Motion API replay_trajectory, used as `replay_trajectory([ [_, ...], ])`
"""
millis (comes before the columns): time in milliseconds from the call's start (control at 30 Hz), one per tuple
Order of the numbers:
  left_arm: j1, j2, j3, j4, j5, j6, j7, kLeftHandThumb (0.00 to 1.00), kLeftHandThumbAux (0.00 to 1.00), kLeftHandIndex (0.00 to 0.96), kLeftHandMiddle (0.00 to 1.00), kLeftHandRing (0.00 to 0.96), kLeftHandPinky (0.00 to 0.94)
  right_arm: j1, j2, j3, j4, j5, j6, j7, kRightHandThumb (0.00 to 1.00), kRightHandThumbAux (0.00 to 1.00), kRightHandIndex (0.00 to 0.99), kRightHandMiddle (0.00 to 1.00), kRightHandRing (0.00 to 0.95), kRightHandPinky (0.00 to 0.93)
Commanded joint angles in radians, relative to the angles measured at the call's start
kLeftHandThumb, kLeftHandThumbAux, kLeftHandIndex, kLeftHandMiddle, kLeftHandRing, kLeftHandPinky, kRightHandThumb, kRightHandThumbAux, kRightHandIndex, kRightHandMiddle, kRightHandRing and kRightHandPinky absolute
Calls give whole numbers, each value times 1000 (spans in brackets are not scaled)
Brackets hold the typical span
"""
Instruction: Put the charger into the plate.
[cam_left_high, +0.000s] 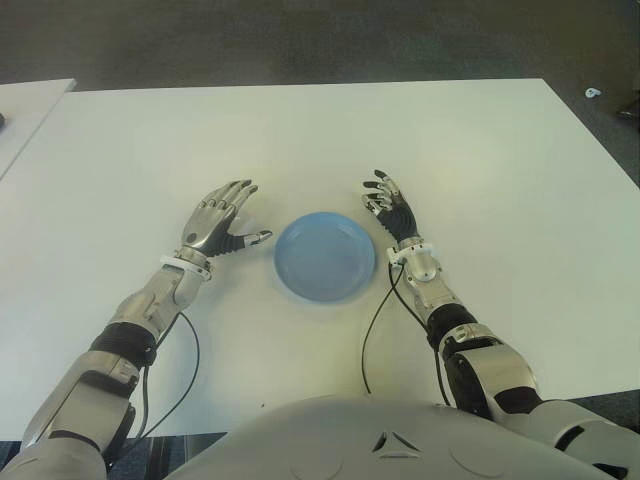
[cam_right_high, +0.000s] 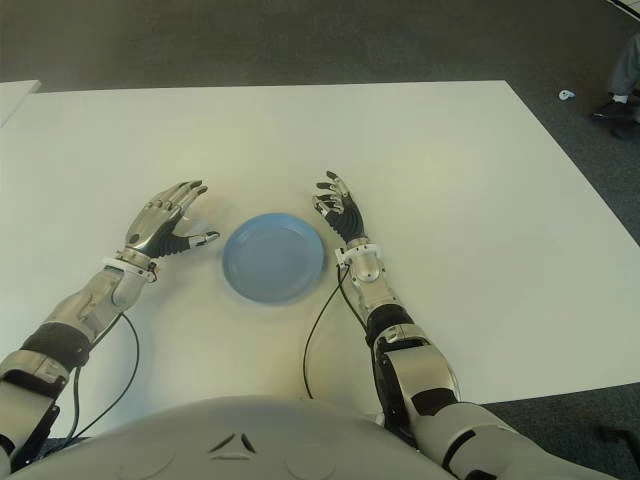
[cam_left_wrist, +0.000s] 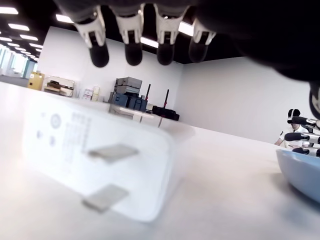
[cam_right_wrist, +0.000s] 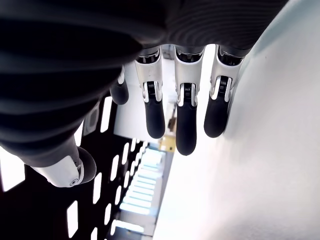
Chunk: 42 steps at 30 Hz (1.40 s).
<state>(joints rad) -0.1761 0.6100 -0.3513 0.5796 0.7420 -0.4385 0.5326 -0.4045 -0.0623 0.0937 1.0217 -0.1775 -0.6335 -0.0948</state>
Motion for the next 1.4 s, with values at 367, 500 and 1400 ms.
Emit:
replay_trajectory([
  [367,79,-75,38,-153,16,265,-61,216,244,0,0,0,27,100,-5,14,81,-19,45,6,82,573,0,226,313,299],
  [500,95,-86,42,-195,24,342,-95,226,243,0,0,0,7,100,-5,13,81,-17,44,9,86,573,0,224,312,302],
  [1400,199,-123,33,-409,118,624,-148,176,221,0,0,0,0,104,-7,6,79,-8,47,31,80,557,0,219,286,266],
])
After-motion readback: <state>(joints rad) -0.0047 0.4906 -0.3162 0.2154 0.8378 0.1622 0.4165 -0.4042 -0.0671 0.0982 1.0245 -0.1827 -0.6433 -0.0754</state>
